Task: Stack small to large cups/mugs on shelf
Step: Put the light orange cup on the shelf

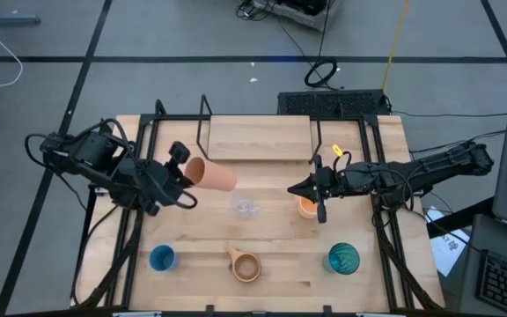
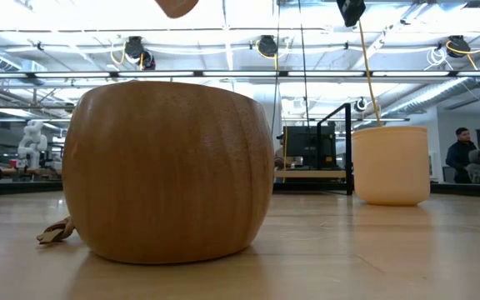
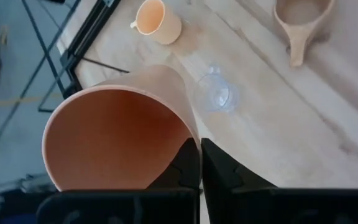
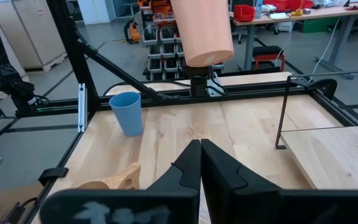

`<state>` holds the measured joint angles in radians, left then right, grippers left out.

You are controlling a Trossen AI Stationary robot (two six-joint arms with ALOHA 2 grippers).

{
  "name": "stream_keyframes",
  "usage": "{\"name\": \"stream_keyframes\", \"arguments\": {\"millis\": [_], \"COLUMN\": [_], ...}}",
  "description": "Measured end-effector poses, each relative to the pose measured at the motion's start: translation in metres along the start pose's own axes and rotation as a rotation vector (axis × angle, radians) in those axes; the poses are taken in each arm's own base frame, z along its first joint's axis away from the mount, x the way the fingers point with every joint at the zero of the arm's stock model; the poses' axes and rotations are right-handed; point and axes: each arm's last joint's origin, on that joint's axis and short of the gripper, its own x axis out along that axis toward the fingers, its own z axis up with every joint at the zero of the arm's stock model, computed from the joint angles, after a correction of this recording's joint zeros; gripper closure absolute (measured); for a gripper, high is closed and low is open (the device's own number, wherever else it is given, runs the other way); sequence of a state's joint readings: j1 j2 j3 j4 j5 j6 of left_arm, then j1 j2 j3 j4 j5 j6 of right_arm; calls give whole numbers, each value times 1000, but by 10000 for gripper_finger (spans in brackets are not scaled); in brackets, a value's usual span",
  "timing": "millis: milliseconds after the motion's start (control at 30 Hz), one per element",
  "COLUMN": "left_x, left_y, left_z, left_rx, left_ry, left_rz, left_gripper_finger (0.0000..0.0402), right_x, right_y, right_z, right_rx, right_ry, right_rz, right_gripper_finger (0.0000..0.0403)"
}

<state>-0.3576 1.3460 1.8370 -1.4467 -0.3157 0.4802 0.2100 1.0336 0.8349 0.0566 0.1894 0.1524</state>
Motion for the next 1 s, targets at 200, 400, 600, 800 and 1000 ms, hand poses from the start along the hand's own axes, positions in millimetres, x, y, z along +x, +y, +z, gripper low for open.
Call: {"name": "stream_keyframes", "arguments": {"millis": [200, 400, 600, 800, 1000], "left_x": [0, 0, 3, 4, 1], "left_y": [1, 5, 5, 4, -2], "left_z": [2, 4, 6, 12, 22], "left_rx": [-201, -422, -578, -681, -656], "left_ry": [-20, -28, -25, -69, -150], "left_rz": [17, 103, 125, 100, 40], "left_gripper_finger": [401, 399, 400, 400, 400], "right_x": [0, 0, 0, 0, 0], "right_y": [-1, -2, -4, -4, -4], "right_z": [0, -1, -4, -3, -3], "right_rx": [3, 0, 0, 1, 1], "right_ry": [-2, 9, 21, 18, 17], "right_rz": [-27, -57, -136, -136, -136], "right_gripper_finger": [403, 403, 403, 403, 403]}}
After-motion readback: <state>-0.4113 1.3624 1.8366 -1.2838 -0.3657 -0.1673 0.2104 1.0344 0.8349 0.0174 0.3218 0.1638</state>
